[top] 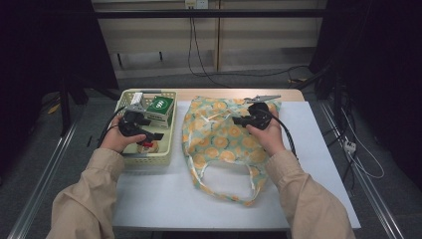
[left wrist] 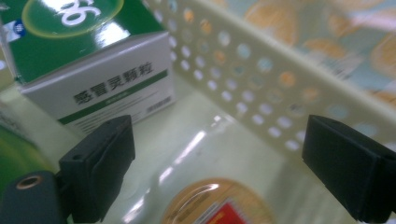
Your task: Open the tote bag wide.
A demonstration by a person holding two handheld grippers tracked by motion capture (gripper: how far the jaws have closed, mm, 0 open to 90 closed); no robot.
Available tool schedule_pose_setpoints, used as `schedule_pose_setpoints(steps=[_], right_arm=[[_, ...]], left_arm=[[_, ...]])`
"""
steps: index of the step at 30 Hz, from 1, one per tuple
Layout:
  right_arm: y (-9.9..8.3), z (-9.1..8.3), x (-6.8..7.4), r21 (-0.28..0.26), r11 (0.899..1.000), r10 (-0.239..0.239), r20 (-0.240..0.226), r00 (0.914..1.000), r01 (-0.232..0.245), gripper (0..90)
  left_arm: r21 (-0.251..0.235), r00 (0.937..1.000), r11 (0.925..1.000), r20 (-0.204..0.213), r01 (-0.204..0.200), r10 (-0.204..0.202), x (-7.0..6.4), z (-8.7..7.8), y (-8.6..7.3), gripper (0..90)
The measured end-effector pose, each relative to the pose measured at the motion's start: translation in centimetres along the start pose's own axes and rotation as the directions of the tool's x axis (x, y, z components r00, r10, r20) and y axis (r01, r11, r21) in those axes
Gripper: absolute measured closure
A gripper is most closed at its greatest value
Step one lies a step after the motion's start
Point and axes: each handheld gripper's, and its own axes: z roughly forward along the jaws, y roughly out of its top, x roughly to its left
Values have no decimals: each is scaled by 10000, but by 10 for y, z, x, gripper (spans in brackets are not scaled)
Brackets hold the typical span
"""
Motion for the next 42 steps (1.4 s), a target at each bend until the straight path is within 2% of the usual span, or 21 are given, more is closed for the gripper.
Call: schedule_pose_setpoints(steps=[4, 6, 8, 13, 16, 19, 21, 23, 25, 26, 28, 30, 32, 34, 35, 40, 41, 42], right_arm=[[0, -1, 0, -28, 10000, 0, 22, 10000, 0, 890], [0, -1, 1, -48, 10000, 13, -1, 10000, -13, 890], [1, -1, 2, -48, 10000, -5, -16, 10000, 5, 890], [1, -1, 2, -55, 10000, -30, 16, 10000, 30, 890], [1, -1, 3, -50, 10000, -11, 22, 10000, 11, 890], [1, -2, 3, -9, 10000, -86, 63, 9999, 86, 889], [1, -2, 3, -7, 10000, -72, 66, 10000, 72, 890], [1, -2, 3, -27, 10000, -57, 74, 10000, 57, 890], [1, -2, 4, -39, 9999, -104, 59, 9999, 104, 890], [1, -1, 4, -16, 9999, -108, 33, 9999, 108, 890], [1, 0, 5, 2, 9999, -112, 23, 9999, 112, 890], [1, 0, 5, 2, 9999, -117, 7, 9999, 117, 890], [1, 0, 4, 15, 9999, -120, 7, 9999, 120, 890], [1, 0, 4, 15, 9999, -104, 16, 9999, 104, 890], [1, -1, 3, 11, 10000, -68, 18, 10000, 68, 890], [1, -3, 1, 4, 10000, -18, 39, 10000, 18, 890], [1, -3, 1, 10, 10000, -16, 50, 10000, 16, 890], [1, -3, 1, 3, 10000, -27, 45, 10000, 27, 890]], left_arm=[[-170, 9996, 9996, 184, 228, -225, 0, -2, -1, 99], [-246, 9994, 9997, 336, 21, -13, 0, -2, -1, 98], [-235, 9996, 9997, 256, -74, 80, -1, -2, -1, 98], [148, 9994, 9994, 162, -319, 317, -3, 2, -1, 82], [124, 9981, 9989, 404, -460, 455, -5, 3, 0, 73], [76, 9954, 9970, 585, -771, 765, -7, 2, 1, 93], [190, 9968, 9983, 592, -548, 536, -6, 3, 0, 97], [407, 9974, 9978, 518, -524, 503, -5, 5, 1, 103], [705, 9986, 9970, 445, -313, 282, -4, 8, 1, 136], [828, 9982, 9960, 516, -333, 291, -4, 10, 0, 128], [1098, 9965, 9919, 612, -631, 566, -5, 15, -3, 128], [1574, 9940, 9829, 680, -956, 858, -4, 20, -8, 128], [1967, 9927, 9753, 846, -1007, 855, -1, 22, -14, 114], [2144, 9917, 9700, 828, -1146, 988, 3, 22, -15, 113], [1822, 9946, 9806, 866, -725, 574, 2, 22, -15, 113], [1433, 9936, 9890, 1115, -356, 196, 8, 17, -17, 126], [1532, 9940, 9876, 1081, -352, 187, 9, 18, -17, 155], [1855, 9938, 9808, 1040, -594, 406, 7, 20, -20, 165]])
